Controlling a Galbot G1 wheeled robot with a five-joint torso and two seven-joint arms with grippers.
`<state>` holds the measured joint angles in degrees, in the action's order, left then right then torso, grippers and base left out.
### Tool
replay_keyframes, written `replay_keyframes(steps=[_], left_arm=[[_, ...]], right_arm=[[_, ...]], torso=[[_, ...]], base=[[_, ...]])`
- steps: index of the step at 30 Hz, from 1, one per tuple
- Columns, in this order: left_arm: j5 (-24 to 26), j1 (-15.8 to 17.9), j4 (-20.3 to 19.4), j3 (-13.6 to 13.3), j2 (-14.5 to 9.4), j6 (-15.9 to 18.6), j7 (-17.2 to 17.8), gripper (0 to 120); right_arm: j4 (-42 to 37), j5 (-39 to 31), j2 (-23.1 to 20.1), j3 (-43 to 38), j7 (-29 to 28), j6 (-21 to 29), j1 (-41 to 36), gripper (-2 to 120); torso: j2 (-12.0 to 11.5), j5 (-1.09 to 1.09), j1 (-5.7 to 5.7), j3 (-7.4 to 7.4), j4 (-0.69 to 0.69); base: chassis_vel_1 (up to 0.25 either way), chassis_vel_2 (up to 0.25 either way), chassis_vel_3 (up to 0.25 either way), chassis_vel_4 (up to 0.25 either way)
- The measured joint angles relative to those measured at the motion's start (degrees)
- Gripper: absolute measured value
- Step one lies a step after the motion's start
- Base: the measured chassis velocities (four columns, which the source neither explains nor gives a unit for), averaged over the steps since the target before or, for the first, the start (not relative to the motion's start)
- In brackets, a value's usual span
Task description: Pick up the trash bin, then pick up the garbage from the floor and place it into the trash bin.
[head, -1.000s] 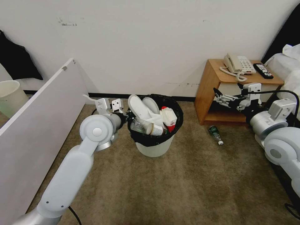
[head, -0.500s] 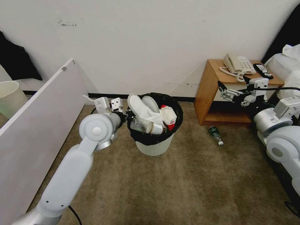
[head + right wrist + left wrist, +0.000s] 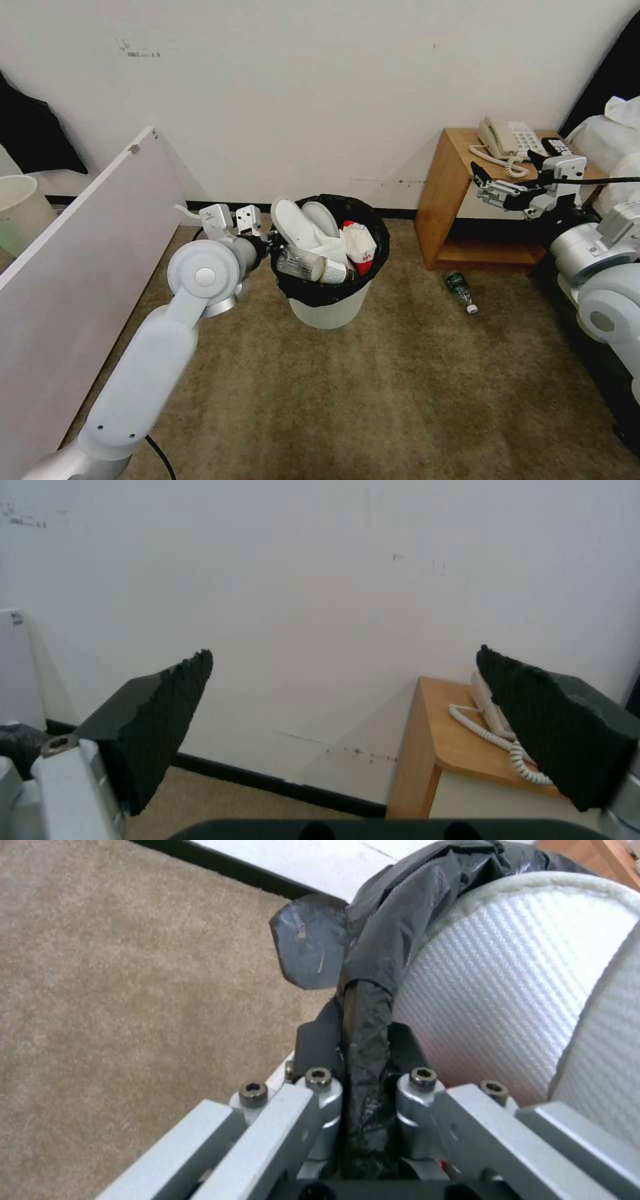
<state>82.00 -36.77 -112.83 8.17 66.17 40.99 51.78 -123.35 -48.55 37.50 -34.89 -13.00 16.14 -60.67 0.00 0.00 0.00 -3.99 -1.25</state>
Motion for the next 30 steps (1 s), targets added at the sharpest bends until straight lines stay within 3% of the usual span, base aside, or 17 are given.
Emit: replay_keyframes(steps=[30], left_arm=[[-0.48,0.40,0.77,-0.39,0.57,-0.07,-0.23,4]], right_arm=[[1.13,0.09,0.78,0.69,0.87,-0.96,0.80,100]], torso=[[0.00,0.00,0.00,0.00,0.00]], base=[[-0.013,0.011,0.010,-0.008]])
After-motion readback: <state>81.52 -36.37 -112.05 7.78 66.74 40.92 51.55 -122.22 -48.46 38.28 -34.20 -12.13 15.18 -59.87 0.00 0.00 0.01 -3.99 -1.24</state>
